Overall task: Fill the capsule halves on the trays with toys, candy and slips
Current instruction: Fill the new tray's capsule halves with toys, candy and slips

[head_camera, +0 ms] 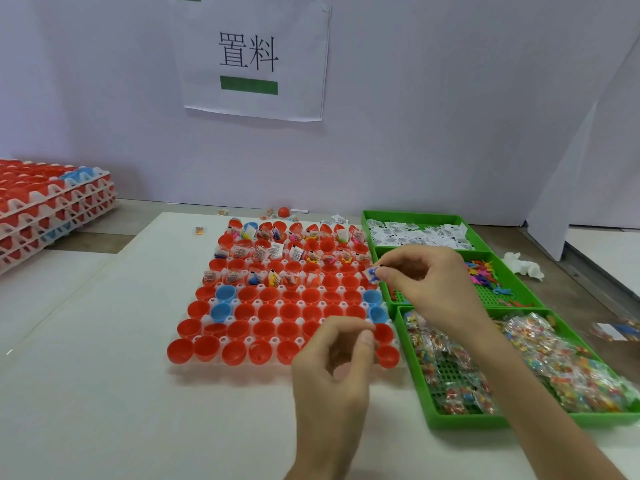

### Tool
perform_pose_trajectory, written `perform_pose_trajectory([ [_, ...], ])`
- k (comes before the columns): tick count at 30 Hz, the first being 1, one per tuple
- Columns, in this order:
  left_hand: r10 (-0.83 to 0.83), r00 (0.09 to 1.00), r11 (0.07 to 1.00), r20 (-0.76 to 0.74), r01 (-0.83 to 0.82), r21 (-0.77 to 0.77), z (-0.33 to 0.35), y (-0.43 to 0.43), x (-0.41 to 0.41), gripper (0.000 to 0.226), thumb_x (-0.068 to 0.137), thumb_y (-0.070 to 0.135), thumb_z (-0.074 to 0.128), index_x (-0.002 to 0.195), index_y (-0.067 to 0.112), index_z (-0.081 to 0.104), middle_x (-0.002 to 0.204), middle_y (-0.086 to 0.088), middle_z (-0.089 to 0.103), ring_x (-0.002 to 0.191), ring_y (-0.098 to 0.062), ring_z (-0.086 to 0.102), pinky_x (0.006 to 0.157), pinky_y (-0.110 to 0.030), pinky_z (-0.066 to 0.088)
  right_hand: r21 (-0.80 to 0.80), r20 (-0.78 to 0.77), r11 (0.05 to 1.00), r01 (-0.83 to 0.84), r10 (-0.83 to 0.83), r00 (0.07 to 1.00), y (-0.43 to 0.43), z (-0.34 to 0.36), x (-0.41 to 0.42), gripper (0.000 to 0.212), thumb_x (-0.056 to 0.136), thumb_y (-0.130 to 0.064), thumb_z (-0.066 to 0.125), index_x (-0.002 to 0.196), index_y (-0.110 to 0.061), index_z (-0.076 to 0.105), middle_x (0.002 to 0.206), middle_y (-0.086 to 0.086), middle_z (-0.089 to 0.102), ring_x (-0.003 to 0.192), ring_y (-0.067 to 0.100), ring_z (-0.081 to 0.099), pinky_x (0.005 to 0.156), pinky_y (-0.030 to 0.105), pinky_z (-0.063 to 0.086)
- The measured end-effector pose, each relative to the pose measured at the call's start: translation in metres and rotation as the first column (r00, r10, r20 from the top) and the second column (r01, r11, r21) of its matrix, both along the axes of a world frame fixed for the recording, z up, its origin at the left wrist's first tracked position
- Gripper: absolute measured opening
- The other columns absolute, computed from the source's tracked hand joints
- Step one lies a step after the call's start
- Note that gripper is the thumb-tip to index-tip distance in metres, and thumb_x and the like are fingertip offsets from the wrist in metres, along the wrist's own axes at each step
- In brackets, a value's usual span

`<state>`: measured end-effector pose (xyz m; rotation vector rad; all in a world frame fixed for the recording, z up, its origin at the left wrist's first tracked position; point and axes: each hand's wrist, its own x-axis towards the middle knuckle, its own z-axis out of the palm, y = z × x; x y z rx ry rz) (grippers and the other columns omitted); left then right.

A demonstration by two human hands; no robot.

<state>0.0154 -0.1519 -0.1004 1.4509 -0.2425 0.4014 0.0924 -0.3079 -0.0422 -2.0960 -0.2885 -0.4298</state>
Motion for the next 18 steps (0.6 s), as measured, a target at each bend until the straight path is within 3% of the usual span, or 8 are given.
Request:
perform_pose_trajectory([
  [7, -0.038, 0.997, 0.991, 0.074, 0.027, 0.134, -0.004, -0.003, -0.003, 0.012, 0.087, 0.022, 0.064, 0.090, 0.032, 0.069, 0.079, 0.009, 0.070, 0.077, -0.019, 0.067, 0.066, -0.036, 0.058, -0.378, -0.072, 0.924, -0.063, 0.039, 0.997, 0.026, 0.012, 0.045, 0.005, 0.086, -0.020, 0.077, 0.090, -0.022, 0.078, 0.081, -0.015, 0.071, 0.072, -0.003, 0.065, 0.063, 0.004, 0.047],
  [14, -0.031, 0.992, 0.989, 0.126, 0.012, 0.149, 0.001, -0.002, 0.000, 0.010, 0.085, 0.030, 0.060, 0.090, 0.030, 0.068, 0.071, 0.010, 0.067, 0.069, -0.016, 0.066, 0.062, -0.027, 0.055, -0.502, -0.167, 0.851, -0.154, 0.080, 0.983, 0.045, -0.009, 0.079, 0.009, 0.086, -0.017, 0.076, 0.095, -0.019, 0.078, 0.079, -0.020, 0.064, 0.075, -0.005, 0.063, 0.064, 0.007, 0.046],
  [18, -0.036, 0.991, 0.989, 0.130, 0.017, 0.145, 0.000, -0.001, 0.000, 0.011, 0.084, 0.032, 0.059, 0.089, 0.030, 0.068, 0.070, 0.010, 0.067, 0.069, -0.015, 0.066, 0.062, -0.027, 0.055, -0.499, -0.176, 0.855, -0.140, 0.058, 0.983, 0.051, -0.013, 0.085, 0.010, 0.087, -0.017, 0.076, 0.096, -0.019, 0.078, 0.080, -0.017, 0.064, 0.076, -0.005, 0.062, 0.064, 0.006, 0.045],
])
